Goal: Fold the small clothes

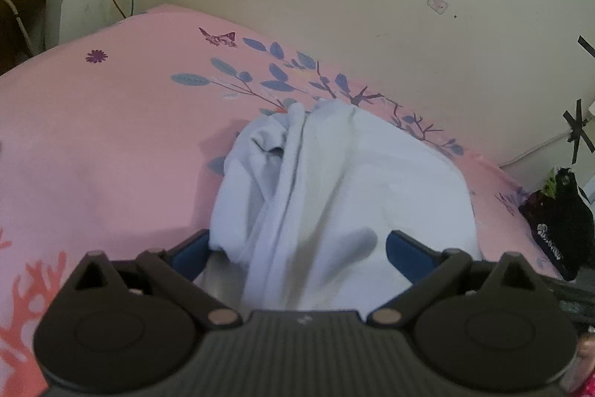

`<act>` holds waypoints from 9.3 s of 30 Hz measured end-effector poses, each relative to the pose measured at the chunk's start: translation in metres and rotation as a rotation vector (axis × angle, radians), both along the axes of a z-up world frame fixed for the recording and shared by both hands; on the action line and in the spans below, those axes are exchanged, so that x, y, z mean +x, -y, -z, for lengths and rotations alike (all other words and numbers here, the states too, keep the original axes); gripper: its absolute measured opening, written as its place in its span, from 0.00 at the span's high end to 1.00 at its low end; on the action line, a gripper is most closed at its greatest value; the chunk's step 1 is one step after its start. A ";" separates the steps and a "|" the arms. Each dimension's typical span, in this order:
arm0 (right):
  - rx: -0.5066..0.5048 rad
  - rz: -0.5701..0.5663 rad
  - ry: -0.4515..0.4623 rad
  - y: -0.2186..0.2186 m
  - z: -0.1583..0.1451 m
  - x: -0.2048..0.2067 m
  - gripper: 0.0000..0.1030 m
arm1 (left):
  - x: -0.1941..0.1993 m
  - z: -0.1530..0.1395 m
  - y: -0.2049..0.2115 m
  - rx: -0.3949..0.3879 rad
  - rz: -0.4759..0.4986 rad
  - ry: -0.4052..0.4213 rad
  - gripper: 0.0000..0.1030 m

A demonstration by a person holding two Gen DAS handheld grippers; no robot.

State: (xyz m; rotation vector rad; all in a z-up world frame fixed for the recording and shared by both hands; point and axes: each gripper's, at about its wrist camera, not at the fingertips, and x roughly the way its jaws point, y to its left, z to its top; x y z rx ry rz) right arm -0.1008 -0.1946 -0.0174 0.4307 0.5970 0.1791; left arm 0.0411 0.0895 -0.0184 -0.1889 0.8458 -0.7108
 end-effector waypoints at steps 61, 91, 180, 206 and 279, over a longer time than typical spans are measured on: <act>-0.008 0.233 0.053 0.099 -0.005 -0.102 0.28 | -0.101 0.004 0.128 0.170 0.204 0.198 0.00; -0.006 0.219 0.055 0.097 -0.005 -0.101 0.24 | -0.101 0.003 0.127 0.146 0.204 0.189 0.00; 0.105 0.201 0.088 0.115 0.001 -0.103 0.18 | -0.084 0.009 0.084 -0.162 0.211 0.039 0.00; 0.108 0.200 0.089 0.116 0.002 -0.103 0.18 | -0.084 0.009 0.086 -0.161 0.211 0.039 0.00; 0.113 0.200 0.090 0.118 0.003 -0.104 0.18 | -0.081 0.010 0.088 -0.140 0.226 0.046 0.00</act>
